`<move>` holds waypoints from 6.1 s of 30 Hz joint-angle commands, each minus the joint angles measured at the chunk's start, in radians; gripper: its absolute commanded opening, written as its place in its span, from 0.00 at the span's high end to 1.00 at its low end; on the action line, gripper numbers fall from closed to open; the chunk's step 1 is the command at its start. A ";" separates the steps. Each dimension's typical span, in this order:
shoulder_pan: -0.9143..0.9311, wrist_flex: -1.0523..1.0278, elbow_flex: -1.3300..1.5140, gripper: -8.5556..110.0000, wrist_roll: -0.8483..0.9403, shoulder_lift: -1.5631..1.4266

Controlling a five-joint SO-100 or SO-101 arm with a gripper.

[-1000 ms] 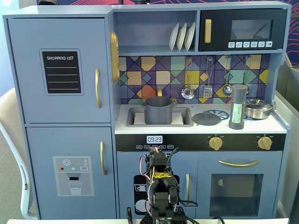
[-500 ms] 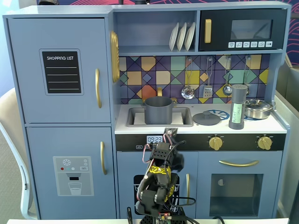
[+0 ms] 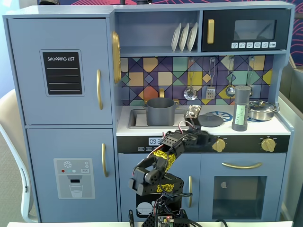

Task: Put salt in the gray recipient

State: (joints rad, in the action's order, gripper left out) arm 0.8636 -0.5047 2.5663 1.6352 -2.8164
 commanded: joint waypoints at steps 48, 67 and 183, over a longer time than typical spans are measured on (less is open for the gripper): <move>0.123 0.673 -0.604 0.42 -0.201 0.830; 0.078 0.676 -0.891 0.48 -0.153 1.138; -0.971 -0.176 -1.410 0.93 -2.490 0.910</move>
State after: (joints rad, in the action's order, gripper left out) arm -0.1227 -0.7118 1.1674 -0.7670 -1.8960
